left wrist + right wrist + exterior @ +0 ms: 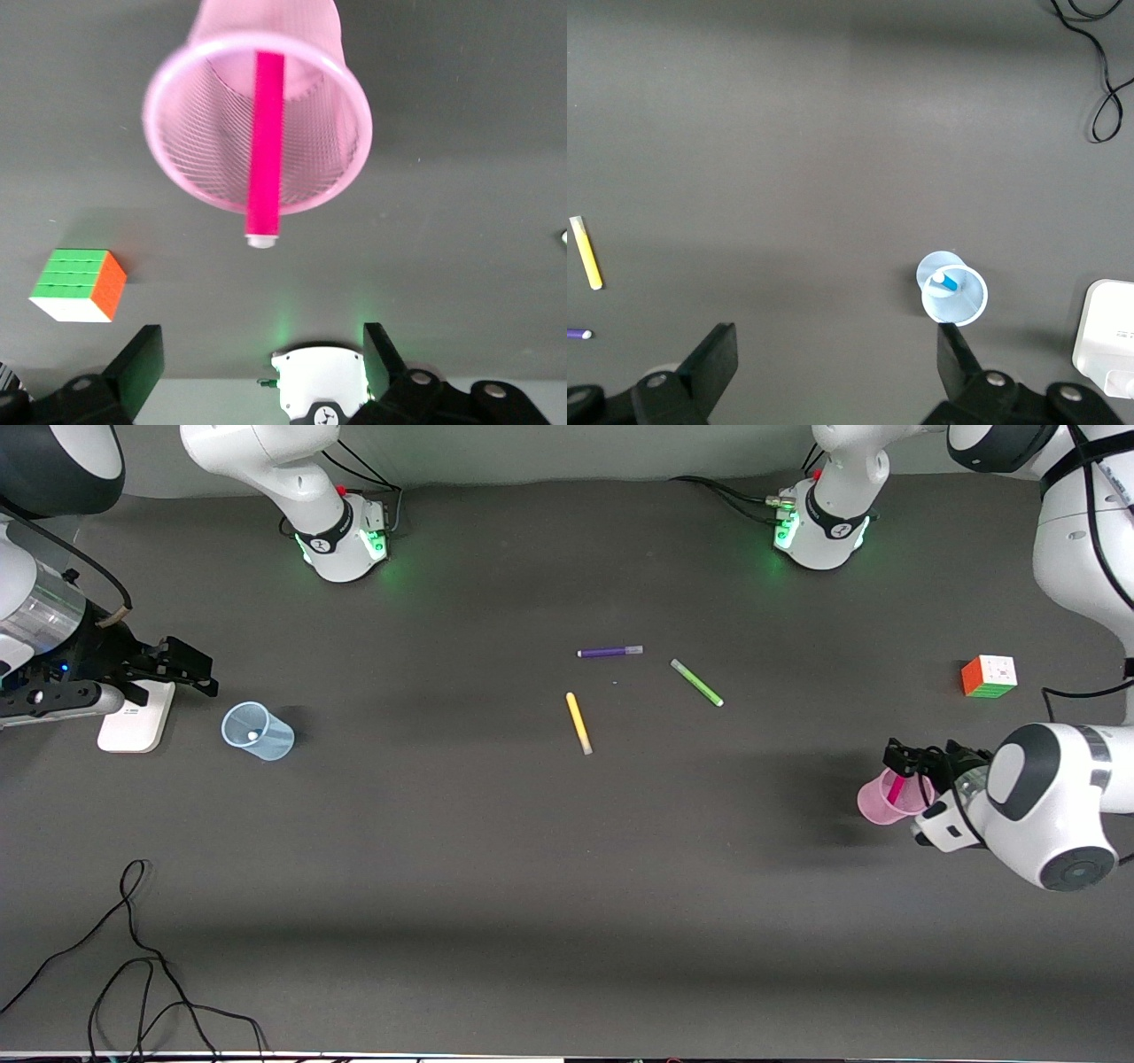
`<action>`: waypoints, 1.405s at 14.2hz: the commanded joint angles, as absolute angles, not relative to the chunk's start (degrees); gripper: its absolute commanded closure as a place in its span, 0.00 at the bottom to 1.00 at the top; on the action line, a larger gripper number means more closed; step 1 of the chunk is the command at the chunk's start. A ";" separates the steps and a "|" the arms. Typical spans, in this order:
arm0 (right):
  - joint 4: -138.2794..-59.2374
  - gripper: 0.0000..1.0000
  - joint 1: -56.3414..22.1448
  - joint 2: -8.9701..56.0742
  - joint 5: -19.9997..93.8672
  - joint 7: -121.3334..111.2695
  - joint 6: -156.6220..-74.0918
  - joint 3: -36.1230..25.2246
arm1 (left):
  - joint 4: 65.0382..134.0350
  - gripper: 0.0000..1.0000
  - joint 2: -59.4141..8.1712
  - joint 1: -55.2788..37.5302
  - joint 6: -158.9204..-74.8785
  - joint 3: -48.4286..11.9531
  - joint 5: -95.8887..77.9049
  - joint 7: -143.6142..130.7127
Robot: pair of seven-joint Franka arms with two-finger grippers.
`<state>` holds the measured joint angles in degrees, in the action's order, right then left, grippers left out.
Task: Place pink and blue markers in matching cups
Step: 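Open the left gripper and lift it away from the pink cup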
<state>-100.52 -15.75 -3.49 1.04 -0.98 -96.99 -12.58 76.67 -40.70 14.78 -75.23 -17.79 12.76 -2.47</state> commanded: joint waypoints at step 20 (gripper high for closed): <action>-101.34 0.00 -16.17 -4.22 -0.70 7.30 -98.44 -12.57 | 94.04 0.00 -4.22 3.62 -90.62 -4.49 -0.70 0.09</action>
